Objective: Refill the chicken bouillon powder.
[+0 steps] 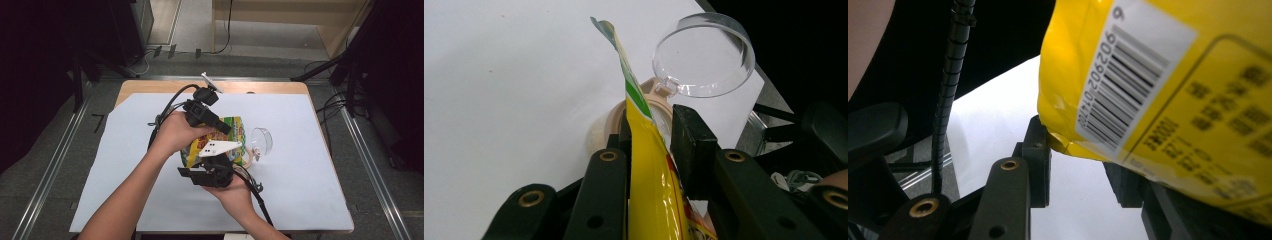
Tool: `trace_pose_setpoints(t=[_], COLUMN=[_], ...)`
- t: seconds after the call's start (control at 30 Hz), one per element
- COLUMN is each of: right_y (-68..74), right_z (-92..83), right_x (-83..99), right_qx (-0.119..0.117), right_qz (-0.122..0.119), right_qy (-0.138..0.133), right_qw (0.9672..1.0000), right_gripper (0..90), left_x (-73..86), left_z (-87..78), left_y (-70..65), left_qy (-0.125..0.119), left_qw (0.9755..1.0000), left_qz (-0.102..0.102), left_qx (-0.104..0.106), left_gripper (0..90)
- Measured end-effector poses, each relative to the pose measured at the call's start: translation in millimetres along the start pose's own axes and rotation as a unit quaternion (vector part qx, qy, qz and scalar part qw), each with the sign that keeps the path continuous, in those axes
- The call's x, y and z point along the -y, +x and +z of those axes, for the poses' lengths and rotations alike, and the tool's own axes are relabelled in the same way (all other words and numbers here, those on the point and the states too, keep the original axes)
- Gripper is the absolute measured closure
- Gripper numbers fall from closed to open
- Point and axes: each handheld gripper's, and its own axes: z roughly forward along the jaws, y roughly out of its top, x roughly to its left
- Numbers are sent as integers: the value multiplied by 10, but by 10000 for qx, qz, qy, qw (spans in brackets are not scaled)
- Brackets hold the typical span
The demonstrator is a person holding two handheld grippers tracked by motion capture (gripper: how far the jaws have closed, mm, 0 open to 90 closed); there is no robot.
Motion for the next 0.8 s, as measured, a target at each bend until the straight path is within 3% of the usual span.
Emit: trace_pose_setpoints(t=[0.8], right_y=[-10], right_z=[-1], right_x=[-7], right_qx=[90], right_qz=[-25], right_qy=[5], right_qw=[10000], right_gripper=[669], left_x=[-28], left_z=[14], left_y=[20], left_qy=[12], left_qw=[10000], left_qz=[-18], left_qx=[75], left_gripper=[761])
